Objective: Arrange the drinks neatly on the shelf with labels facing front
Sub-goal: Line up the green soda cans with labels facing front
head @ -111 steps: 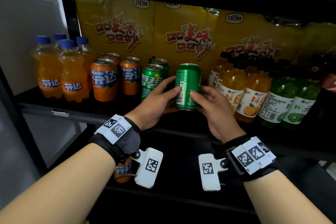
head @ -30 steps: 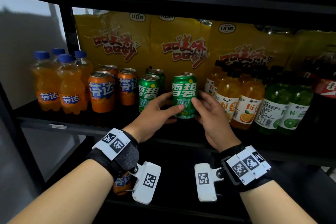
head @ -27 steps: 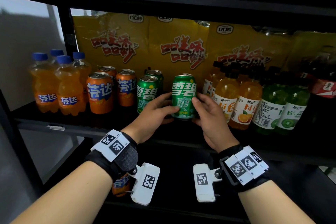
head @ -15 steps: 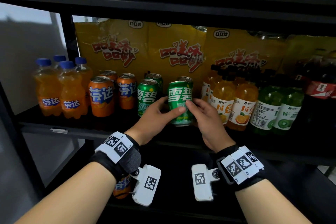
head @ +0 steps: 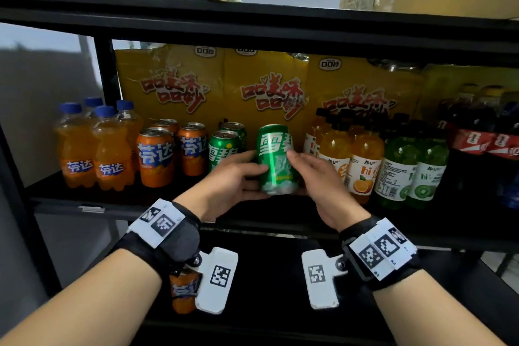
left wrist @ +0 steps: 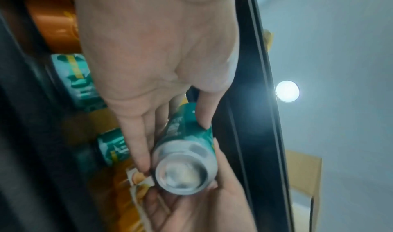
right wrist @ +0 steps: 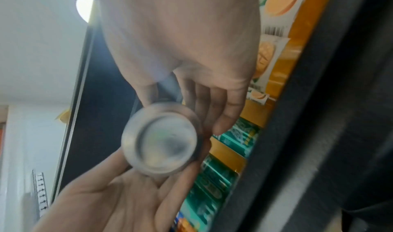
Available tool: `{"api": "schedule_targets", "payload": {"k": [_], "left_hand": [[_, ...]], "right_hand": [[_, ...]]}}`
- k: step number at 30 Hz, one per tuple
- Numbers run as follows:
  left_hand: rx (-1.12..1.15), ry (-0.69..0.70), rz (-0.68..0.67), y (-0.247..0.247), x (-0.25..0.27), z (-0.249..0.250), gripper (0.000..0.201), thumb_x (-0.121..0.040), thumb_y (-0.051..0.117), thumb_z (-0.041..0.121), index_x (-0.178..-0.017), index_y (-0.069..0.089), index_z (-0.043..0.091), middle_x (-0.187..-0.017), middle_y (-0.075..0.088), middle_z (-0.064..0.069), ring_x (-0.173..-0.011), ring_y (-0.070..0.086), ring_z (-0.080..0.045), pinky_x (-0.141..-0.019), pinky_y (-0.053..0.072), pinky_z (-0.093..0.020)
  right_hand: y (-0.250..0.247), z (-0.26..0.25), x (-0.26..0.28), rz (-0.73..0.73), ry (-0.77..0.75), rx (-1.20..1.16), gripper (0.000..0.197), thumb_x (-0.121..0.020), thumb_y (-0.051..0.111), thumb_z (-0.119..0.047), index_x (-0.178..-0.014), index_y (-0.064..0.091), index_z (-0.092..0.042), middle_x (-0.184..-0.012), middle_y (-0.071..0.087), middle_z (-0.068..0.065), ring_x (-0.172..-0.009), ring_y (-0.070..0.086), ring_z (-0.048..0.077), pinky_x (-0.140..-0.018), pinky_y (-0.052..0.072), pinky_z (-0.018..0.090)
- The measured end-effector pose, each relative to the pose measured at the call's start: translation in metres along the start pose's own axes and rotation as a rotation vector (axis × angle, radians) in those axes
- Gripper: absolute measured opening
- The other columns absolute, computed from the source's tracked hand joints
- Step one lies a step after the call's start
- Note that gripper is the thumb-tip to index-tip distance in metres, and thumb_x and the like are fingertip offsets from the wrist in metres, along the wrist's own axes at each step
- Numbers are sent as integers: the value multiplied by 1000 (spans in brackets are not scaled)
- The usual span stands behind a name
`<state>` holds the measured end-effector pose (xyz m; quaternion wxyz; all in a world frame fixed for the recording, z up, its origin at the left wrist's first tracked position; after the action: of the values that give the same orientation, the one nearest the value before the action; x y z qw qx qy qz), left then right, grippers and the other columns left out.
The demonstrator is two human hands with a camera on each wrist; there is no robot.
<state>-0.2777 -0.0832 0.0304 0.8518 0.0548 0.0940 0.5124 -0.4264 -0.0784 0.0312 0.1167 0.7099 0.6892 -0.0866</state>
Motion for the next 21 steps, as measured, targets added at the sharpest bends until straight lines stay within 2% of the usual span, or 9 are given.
{"api": "schedule_targets", "payload": {"k": [1, 3, 5, 8, 11, 14, 17, 19, 21], "left_hand": [[31, -30, -17, 2, 3, 1, 30, -96, 62, 15, -126, 64, 12, -117, 75, -16, -100, 75, -32, -82, 64, -42], [57, -104, -25, 5, 8, -1, 43, -85, 73, 31, -120, 67, 8, -110, 76, -19, -92, 77, -30, -72, 63, -36], [66, -190, -1, 5, 10, -5, 57, -75, 77, 44, -118, 70, 7, -103, 77, -16, -85, 77, -27, -64, 62, -29], [121, -266, 98, -2, 8, -13, 70, -68, 78, 59, -116, 72, 9, -96, 73, -12, -80, 76, -24, -54, 59, -24], [159, -286, 175, -5, 8, -20, 66, -69, 75, 69, -107, 74, 15, -86, 70, -8, -71, 72, -17, -52, 59, -24], [161, -282, 196, -6, 8, -22, 59, -75, 75, 68, -101, 73, 15, -74, 71, -7, -66, 70, -15, -52, 59, -26], [144, -257, 183, -4, 11, -19, 48, -80, 77, 59, -101, 73, 16, -78, 74, -6, -68, 73, -17, -57, 59, -28], [133, -216, 174, -4, 13, -16, 40, -83, 79, 46, -108, 71, 15, -94, 76, -10, -76, 75, -22, -64, 61, -33], [106, -135, 152, -4, 14, -12, 42, -86, 79, 25, -125, 63, 19, -112, 74, -16, -87, 77, -28, -76, 63, -43]], "right_hand": [[-3, -3, 1, 14, 47, 33, 36, -95, 67, -52, -106, 77, -19, -102, 81, -1, -94, 78, 18, -73, 60, 34], [-10, -9, 1, 55, 102, 194, 49, -92, 62, -65, -97, 77, -18, -90, 81, -1, -79, 78, 18, -57, 56, 30], [-13, -13, 0, 64, 137, 348, 63, -92, 54, -73, -90, 77, -14, -75, 78, 3, -60, 73, 19, -47, 49, 26], [-8, -10, 2, 15, 221, 449, 79, -92, 45, -79, -90, 75, -7, -67, 74, 12, -51, 66, 21, -45, 44, 23], [0, -4, 7, -34, 289, 456, 86, -92, 39, -82, -88, 74, -3, -69, 75, 16, -50, 64, 24, -45, 43, 23], [4, -2, 10, -57, 313, 454, 85, -94, 34, -81, -88, 73, -7, -70, 75, 15, -50, 65, 23, -45, 45, 23], [3, -3, 14, -31, 337, 426, 73, -92, 34, -84, -104, 68, -20, -83, 79, 7, -60, 72, 23, -49, 53, 29], [6, -5, 17, -14, 334, 331, 59, -88, 39, -85, -115, 57, -36, -102, 69, -10, -84, 72, 24, -58, 62, 39], [10, -10, 15, -16, 269, 254, 57, -84, 48, -84, -127, 50, -46, -120, 61, -15, -109, 66, 21, -73, 65, 48]]}}
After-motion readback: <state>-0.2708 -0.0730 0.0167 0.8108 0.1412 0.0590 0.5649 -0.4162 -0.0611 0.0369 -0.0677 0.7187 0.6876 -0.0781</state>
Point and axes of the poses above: each hand's wrist, its own x-axis away from the middle knuckle, its own y-axis out of the palm, z = x × y, the point moved 9 cm from there along -x, towards the middle knuckle
